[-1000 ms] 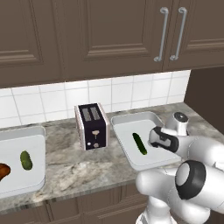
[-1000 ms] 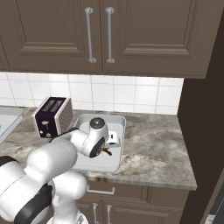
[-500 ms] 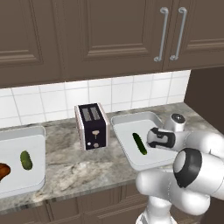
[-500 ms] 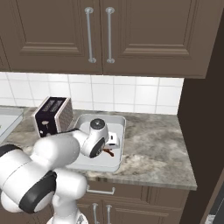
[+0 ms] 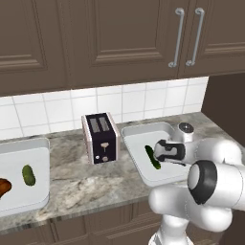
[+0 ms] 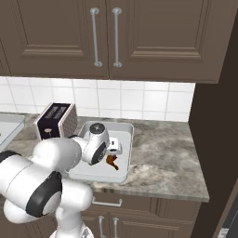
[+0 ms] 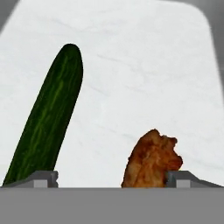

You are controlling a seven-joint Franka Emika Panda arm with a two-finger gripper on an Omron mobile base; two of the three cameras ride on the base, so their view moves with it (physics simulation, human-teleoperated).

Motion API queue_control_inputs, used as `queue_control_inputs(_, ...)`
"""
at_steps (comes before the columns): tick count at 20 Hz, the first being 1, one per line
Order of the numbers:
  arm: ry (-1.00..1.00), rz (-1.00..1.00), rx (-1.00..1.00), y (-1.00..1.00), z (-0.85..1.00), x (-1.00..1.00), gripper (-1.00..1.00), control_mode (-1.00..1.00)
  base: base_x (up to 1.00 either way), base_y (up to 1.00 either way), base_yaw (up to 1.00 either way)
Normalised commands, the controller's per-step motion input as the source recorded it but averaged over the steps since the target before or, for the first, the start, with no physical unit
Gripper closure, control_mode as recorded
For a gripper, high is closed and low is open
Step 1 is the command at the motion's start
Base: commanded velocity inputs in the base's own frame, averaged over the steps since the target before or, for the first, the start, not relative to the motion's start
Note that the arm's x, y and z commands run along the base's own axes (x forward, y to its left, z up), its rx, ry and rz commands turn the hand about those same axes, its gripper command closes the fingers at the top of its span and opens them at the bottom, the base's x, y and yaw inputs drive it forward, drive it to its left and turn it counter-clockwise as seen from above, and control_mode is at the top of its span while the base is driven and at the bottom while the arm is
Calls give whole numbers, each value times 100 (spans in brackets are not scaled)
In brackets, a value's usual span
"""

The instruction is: Place one cucumber and one chicken drumstick in each tupperware on the nearby counter, to pack two identical lunches.

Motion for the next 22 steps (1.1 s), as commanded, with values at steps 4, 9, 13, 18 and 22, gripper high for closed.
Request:
queue_control_inputs(4,-2,0,-1,3,-6,5,-100,-100,0,0,0)
queue_control_inputs(9,-5,-3,0,-37,47,-49,-100,-100,0,0,0)
queue_control_inputs(13,-17,-3,0,-32,80,-85,-100,-100,0,0,0)
queue_control_inputs(18,-25,-3,0,-10,95,-81,-100,-100,0,0,0)
queue_control_inputs(22,-27,-4,0,-3,100,-76,-100,-100,0,0,0)
